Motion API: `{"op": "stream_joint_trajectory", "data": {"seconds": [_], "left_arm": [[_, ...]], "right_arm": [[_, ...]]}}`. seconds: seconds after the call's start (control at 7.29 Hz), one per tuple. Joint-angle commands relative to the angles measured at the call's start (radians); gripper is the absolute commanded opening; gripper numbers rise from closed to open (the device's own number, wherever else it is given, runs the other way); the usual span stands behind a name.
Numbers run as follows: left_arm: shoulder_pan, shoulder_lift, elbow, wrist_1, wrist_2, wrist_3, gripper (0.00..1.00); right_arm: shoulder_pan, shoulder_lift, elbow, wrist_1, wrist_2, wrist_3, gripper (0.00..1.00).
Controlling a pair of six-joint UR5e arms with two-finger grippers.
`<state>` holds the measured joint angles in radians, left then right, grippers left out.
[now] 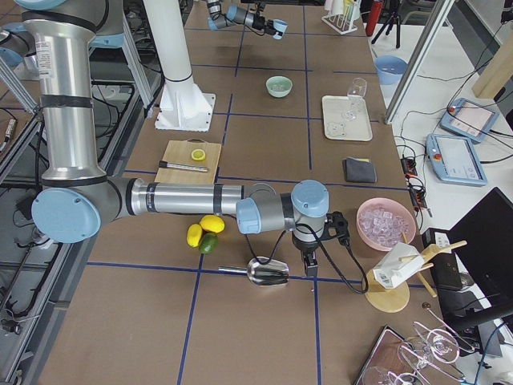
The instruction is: Pour ice into bowl
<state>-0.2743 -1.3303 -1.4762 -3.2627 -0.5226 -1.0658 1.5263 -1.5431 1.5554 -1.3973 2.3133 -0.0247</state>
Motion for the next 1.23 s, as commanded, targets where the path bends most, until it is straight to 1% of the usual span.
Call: {"op": "stream_joint_trajectory", "data": {"seconds": [0.0,0.27,0.41,0.82,1.1], "left_arm": [[0.001,-0.061,0.106,0.005,0.071,0.004,0.00],[0.007,-0.075,0.152,0.021,0.072,0.007,0.00],[0.007,-0.075,0.154,0.062,0.070,0.006,0.00],[0.006,-0.093,0.160,0.081,0.059,0.015,0.00],[-0.019,-0.098,0.159,0.081,0.056,0.009,0.00]], "right_arm": [[0.000,0.001,0.000,0.001,-0.002,0.002,1.00],[0.000,0.001,0.000,0.001,0.000,0.002,1.00],[0.000,0.000,0.000,0.001,-0.002,0.002,1.00],[0.000,0.000,0.000,0.001,0.000,0.002,1.00],[0.000,0.000,-0.001,0.001,0.000,0.000,1.00]]}}
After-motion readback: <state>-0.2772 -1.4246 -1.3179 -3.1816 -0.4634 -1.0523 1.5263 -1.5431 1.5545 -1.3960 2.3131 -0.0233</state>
